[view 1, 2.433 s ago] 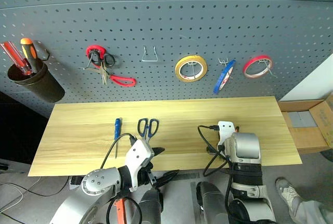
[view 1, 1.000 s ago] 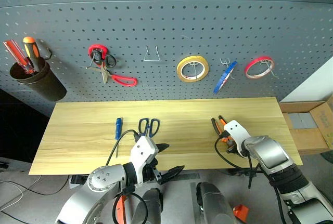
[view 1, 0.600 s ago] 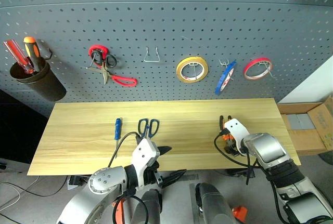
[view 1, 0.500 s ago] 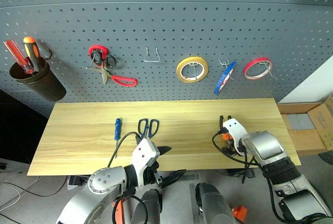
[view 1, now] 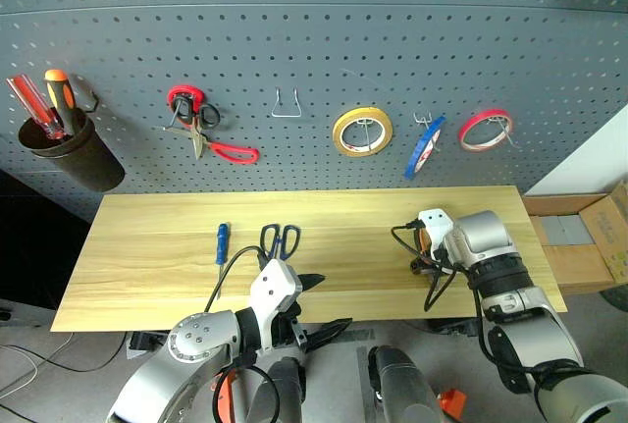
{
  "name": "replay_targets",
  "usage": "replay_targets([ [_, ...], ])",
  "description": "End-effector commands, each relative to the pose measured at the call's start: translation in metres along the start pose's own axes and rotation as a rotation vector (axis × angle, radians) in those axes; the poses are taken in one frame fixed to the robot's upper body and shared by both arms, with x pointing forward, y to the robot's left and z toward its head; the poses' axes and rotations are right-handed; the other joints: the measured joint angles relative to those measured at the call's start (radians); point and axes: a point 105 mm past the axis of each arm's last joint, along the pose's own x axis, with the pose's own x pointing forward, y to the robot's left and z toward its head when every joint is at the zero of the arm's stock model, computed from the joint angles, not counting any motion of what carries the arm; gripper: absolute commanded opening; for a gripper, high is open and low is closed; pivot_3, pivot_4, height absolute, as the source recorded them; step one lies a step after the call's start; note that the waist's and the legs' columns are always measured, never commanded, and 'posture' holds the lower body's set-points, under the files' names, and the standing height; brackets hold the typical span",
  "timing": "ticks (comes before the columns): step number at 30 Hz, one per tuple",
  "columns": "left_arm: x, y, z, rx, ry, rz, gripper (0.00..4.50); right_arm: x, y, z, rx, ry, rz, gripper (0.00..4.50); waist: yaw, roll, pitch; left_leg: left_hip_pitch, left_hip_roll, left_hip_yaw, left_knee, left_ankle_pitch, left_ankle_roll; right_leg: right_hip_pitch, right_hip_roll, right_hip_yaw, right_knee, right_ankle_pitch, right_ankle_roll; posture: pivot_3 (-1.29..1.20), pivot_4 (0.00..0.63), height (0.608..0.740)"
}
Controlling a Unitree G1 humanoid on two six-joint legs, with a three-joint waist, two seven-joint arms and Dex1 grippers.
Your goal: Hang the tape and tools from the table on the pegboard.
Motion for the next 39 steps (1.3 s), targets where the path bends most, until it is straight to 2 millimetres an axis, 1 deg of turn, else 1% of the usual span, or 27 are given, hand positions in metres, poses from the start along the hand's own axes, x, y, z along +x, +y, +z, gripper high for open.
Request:
replay_targets([
  [1,0.001,-0.006,0.006,0.018,-0.026,-0.019,4.5,0.011,-0.006,0.001,0.023,0.0,-0.04,3.71,0.0,-0.001,-0.003,0.001,0.0,0.0,0.0,0.0,0.0,0.0,0.0,0.0,0.0,0.0,0.0,0.0,0.239,0.74],
  [6,0.0,-0.006,0.007,0.019,-0.024,-0.016,4.5,0.016,-0.012,0.013,0.007,-0.039,-0.085,3.71,0.0,-0.001,-0.005,0.004,0.0,0.001,0.0,0.0,0.0,0.004,0.0,0.0,0.0,0.001,0.0,0.01,0.237,0.74],
  [8,0.0,-0.006,0.007,0.018,-0.024,-0.014,4.5,0.018,-0.016,0.016,-0.009,-0.054,-0.106,3.71,0.0,-0.001,-0.005,0.01,0.0,0.002,0.0,0.0,0.0,0.009,0.0,0.0,-0.001,0.001,0.0,0.01,0.237,0.74],
  [11,0.0,-0.007,0.007,0.018,-0.025,-0.014,4.5,0.021,-0.018,0.018,-0.034,-0.071,-0.115,3.71,0.0,-0.001,-0.006,0.011,0.0,0.002,0.0,0.0,0.001,0.011,0.0,0.0,-0.001,0.001,0.0,0.01,0.238,0.74],
  [16,0.0,-0.007,0.008,0.017,-0.025,-0.015,4.5,0.026,-0.015,0.018,-0.086,-0.077,-0.096,3.71,0.0,-0.003,-0.007,0.016,0.0,0.001,0.0,0.0,0.001,0.015,0.0,0.0,-0.001,0.001,0.0,0.01,0.241,0.74],
  [19,0.0,-0.007,0.008,0.016,-0.026,-0.016,4.5,0.028,-0.015,0.015,-0.086,-0.07,-0.092,3.71,-0.001,-0.003,-0.009,0.017,0.0,0.001,0.0,0.0,0.001,0.016,0.0,0.0,0.0,0.001,0.0,0.01,0.241,0.74],
  [21,0.0,-0.007,0.009,0.016,-0.029,-0.019,4.5,0.028,-0.015,0.012,-0.054,-0.054,-0.084,3.71,-0.001,-0.003,-0.01,0.017,0.0,0.001,0.0,0.0,0.001,0.016,0.0,0.0,0.0,0.001,0.0,0.01,0.242,0.74],
  [24,0.0,-0.007,0.011,0.014,-0.037,-0.022,4.5,0.027,-0.014,0.012,-0.019,-0.052,-0.076,3.14,0.0,-0.003,-0.01,0.017,0.0,0.0,0.0,0.0,0.001,0.016,0.0,0.0,0.0,0.001,0.0,0.0,0.243,0.74],
  [25,0.0,-0.007,0.012,0.014,-0.038,-0.022,4.5,0.027,-0.014,0.013,-0.017,-0.054,-0.076,2.85,0.0,-0.003,-0.01,0.017,0.0,0.0,0.0,0.0,0.001,0.016,0.0,0.0,0.0,0.001,0.0,0.0,0.243,0.74],
  [26,0.0,-0.007,0.012,0.014,-0.04,-0.023,4.5,0.027,-0.014,0.014,-0.018,-0.059,-0.076,2.78,0.0,-0.003,-0.01,0.017,0.0,0.0,0.0,0.0,0.001,0.016,0.0,0.0,0.0,0.001,0.0,0.0,0.242,0.74],
  [36,0.001,-0.002,0.013,0.023,-0.044,-0.005,4.5,0.028,-0.014,0.013,-0.041,-0.065,-0.081,2.78,0.0,-0.003,-0.01,0.017,0.0,0.0,-0.001,0.0,0.001,0.016,0.0,0.0,-0.001,0.001,0.0,0.0,0.238,0.74],
  [38,0.0,0.0,0.013,0.031,-0.043,0.01,4.5,0.026,-0.009,0.02,-0.095,-0.113,-0.043,2.78,0.001,-0.003,-0.01,0.017,0.0,0.0,-0.001,0.0,0.001,0.016,0.0,0.0,-0.001,0.001,0.0,0.01,0.235,0.74],
  [39,-0.002,0.002,0.013,0.033,-0.043,0.019,4.5,0.024,-0.003,0.025,-0.121,-0.154,0.003,2.78,0.001,-0.003,-0.01,0.017,0.0,0.0,-0.001,0.0,0.001,0.016,0.0,0.0,-0.001,0.001,0.0,0.01,0.231,0.74],
])
